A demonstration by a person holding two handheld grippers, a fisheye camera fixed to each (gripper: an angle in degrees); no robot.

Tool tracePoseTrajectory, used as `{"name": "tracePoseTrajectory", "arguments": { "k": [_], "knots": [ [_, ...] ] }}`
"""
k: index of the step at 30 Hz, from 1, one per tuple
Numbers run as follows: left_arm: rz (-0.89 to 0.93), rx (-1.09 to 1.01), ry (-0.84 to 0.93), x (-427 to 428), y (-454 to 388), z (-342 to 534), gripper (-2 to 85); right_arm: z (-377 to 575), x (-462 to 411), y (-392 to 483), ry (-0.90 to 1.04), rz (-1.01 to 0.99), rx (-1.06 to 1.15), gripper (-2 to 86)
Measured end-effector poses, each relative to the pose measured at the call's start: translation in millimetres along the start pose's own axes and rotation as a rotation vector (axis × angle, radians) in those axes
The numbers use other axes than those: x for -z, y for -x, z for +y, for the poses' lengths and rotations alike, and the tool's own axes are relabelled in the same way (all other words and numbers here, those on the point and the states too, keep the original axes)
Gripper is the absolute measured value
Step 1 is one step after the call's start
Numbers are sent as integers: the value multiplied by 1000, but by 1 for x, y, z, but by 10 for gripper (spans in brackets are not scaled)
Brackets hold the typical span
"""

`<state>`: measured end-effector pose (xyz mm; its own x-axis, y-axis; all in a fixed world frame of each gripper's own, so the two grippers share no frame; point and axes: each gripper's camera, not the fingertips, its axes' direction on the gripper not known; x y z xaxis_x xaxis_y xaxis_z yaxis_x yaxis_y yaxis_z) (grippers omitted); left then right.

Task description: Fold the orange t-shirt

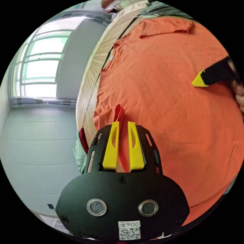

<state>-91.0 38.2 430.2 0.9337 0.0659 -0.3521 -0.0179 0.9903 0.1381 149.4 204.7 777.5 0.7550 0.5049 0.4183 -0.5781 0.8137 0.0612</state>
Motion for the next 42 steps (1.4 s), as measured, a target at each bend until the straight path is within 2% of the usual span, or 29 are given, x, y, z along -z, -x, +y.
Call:
{"name": "tracePoseTrajectory", "arguments": {
  "k": [1, 3, 6, 8, 11, 14, 19, 24, 27, 36, 39, 42],
  "knots": [
    [70, 97, -35, 1, 13, 9, 51, 1, -4, 3, 0, 1, 1, -8],
    [422, 532, -166, -15, 67, 60, 33, 4, -10, 7, 0, -1, 1, -8],
    [767, 946, -320, -62, 104, 136, 18, 7, -20, 14, 1, -5, -1, -7],
    [825, 1052, -311, -88, 113, 166, 12, 10, -27, 22, 3, -3, 0, -6],
    [893, 1086, -358, -110, 126, 196, 6, 12, -36, 68, -19, 111, 115, -1],
    [909, 1106, -358, -126, 141, 204, 4, -8, -79, 152, 24, 213, 329, 24],
    [1088, 1081, -240, -169, 162, 205, 3, -36, -239, 298, 234, 567, 794, 77],
    [1284, 1248, -279, -209, 185, 235, 3, -32, -362, 347, 387, 777, 1035, 91],
    [1288, 1281, -284, -218, 193, 241, 3, -18, -409, 355, 451, 899, 1169, 94],
    [1225, 1270, -291, -229, 210, 244, 1, 2, -465, 355, 521, 1079, 1308, 66],
    [1204, 1264, -290, -231, 212, 244, 2, -7, -460, 357, 474, 1080, 1295, 8],
    [1187, 1255, -286, -233, 214, 242, 2, -27, -439, 365, 418, 1019, 1243, -3]
  ]
}}
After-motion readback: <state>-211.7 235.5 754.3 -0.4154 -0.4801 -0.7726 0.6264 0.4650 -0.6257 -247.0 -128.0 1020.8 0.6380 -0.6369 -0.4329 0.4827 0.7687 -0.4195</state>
